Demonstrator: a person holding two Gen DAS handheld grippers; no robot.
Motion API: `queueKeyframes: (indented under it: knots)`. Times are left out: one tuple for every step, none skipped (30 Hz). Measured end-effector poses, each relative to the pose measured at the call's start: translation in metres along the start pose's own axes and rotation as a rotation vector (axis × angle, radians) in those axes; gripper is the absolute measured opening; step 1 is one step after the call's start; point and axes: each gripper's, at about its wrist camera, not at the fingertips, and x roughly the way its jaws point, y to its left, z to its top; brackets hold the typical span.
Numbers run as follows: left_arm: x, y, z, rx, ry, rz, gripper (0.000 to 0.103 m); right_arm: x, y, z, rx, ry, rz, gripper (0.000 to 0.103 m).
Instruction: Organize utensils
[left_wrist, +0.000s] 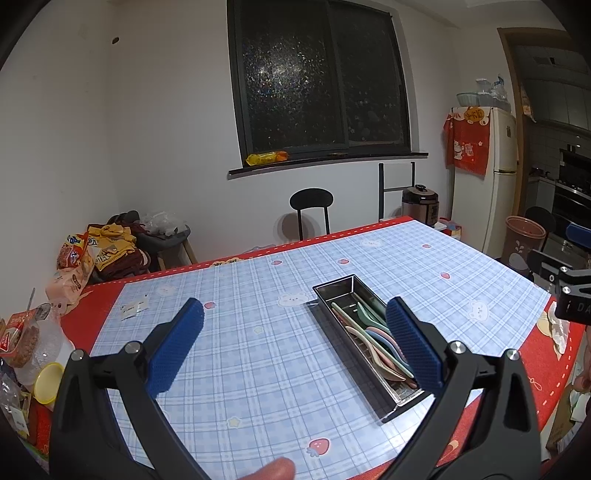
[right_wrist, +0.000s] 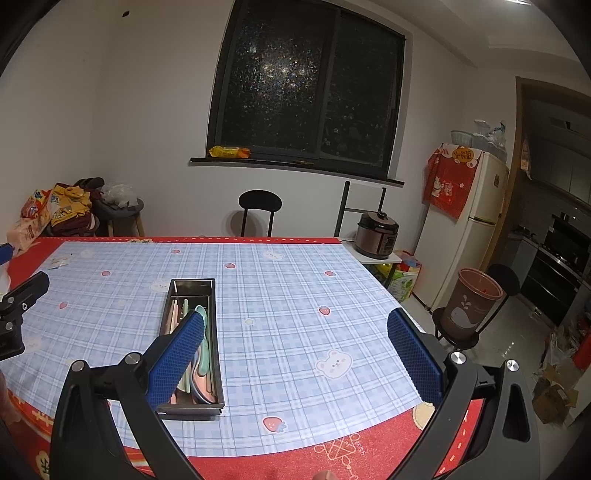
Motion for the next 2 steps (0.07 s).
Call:
queueKeyframes:
  knots:
    - [0.0003, 0.0002, 0.0, 0.0, 0.001, 0.0, 0.097, 0.0003, 0.0002, -0.0004, 0.0, 0.001, 0.001, 0.097]
    - [-0.0002, 0.0006, 0.0004, 0.0, 0.002, 0.0, 0.097, 0.0005, 0.0005, -0.0004, 0.0, 0.001, 0.001, 0.097]
